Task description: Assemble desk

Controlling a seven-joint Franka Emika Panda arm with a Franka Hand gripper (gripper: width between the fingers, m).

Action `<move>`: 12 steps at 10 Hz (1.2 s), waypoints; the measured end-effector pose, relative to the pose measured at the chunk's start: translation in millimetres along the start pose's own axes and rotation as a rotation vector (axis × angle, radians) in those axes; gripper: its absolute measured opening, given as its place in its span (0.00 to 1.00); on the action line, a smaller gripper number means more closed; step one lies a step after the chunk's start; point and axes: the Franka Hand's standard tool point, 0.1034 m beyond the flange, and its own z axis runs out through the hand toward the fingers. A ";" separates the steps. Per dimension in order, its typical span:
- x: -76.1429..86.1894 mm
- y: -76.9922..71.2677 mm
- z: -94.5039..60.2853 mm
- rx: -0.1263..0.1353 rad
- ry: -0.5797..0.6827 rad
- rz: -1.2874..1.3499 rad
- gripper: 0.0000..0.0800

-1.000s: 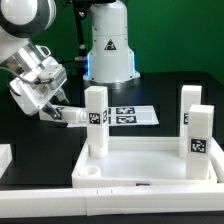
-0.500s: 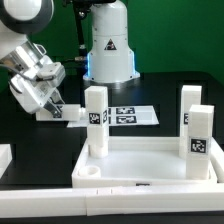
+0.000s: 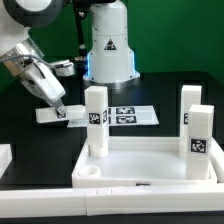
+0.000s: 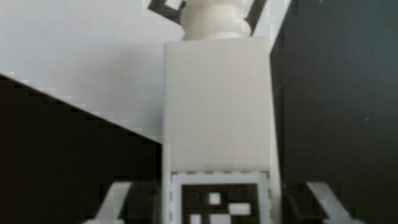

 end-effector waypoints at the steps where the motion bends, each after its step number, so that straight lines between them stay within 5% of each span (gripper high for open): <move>1: 1.5 2.2 -1.8 -0.020 -0.020 -0.138 0.35; 2: 12.5 0.9 -8.0 -0.051 -0.044 -0.276 0.35; 4: 27.3 -7.5 -10.2 -0.064 -0.042 -0.448 0.35; 6: 26.1 11.3 -3.4 -0.088 -0.023 -0.446 0.35; 8: 27.3 10.4 -4.5 -0.090 -0.023 -0.480 0.35; 10: 25.0 10.8 -4.9 -0.094 -0.055 -0.471 0.73; 12: 27.7 -1.3 -25.4 -0.103 -0.226 -0.385 0.80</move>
Offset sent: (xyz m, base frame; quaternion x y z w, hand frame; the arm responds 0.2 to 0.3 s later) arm 0.0358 -0.0050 -0.0041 0.0008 -0.0371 -0.2877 0.9570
